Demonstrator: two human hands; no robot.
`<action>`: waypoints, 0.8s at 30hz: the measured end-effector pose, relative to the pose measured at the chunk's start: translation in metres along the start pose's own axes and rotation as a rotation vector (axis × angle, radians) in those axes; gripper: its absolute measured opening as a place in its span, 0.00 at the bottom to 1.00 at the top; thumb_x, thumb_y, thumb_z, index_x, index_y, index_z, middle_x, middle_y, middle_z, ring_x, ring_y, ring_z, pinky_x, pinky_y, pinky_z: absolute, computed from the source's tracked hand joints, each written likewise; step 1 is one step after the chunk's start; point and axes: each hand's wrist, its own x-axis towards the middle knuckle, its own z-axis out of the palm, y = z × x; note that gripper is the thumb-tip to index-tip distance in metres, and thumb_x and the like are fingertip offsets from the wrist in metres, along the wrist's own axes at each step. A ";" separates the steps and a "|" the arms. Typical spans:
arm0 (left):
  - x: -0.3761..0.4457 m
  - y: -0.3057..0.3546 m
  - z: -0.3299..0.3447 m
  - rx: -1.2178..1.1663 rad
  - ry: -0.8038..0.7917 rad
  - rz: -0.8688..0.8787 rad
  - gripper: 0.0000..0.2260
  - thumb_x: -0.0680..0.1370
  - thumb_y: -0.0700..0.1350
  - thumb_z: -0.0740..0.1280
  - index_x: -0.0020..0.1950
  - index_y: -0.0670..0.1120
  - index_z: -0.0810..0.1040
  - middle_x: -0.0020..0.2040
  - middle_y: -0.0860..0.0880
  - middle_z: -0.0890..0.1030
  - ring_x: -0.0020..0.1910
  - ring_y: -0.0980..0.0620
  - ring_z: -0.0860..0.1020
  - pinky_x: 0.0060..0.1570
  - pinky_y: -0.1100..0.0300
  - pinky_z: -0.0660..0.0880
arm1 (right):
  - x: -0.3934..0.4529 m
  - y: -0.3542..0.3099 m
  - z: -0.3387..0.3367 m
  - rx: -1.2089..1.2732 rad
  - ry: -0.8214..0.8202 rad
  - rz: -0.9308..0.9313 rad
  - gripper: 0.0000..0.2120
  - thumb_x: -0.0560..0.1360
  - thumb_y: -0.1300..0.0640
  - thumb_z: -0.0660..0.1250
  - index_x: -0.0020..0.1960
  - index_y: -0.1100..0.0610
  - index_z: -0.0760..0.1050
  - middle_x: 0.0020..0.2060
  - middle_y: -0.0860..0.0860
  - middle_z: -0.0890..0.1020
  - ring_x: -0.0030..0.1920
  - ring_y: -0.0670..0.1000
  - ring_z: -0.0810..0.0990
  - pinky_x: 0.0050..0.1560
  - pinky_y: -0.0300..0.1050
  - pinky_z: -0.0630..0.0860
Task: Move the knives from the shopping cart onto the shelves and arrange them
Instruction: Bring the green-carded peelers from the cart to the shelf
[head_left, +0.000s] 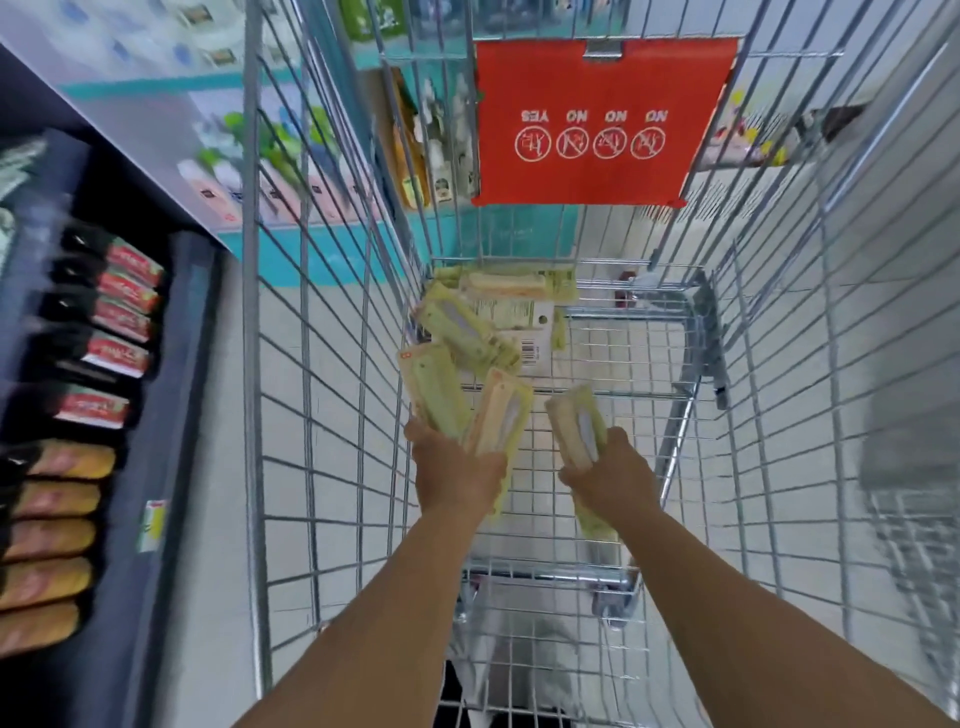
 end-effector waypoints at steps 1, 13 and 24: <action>-0.003 0.004 -0.002 -0.015 0.001 0.006 0.38 0.65 0.38 0.76 0.67 0.44 0.56 0.57 0.45 0.73 0.44 0.46 0.75 0.31 0.60 0.73 | -0.002 -0.005 -0.008 0.056 0.016 -0.002 0.25 0.71 0.50 0.73 0.59 0.58 0.65 0.44 0.51 0.76 0.40 0.53 0.74 0.40 0.44 0.70; -0.092 0.130 -0.084 -0.356 0.091 0.392 0.51 0.64 0.43 0.79 0.76 0.51 0.47 0.61 0.53 0.67 0.55 0.54 0.74 0.53 0.61 0.73 | -0.092 -0.129 -0.145 0.450 0.225 -0.362 0.22 0.70 0.51 0.74 0.54 0.53 0.62 0.38 0.44 0.74 0.36 0.46 0.75 0.40 0.46 0.73; -0.149 0.159 -0.267 -0.355 0.250 0.624 0.51 0.62 0.54 0.79 0.76 0.50 0.51 0.63 0.49 0.72 0.59 0.51 0.75 0.56 0.52 0.76 | -0.229 -0.266 -0.188 0.564 0.216 -0.701 0.21 0.69 0.55 0.75 0.54 0.52 0.65 0.39 0.41 0.73 0.36 0.38 0.73 0.33 0.37 0.68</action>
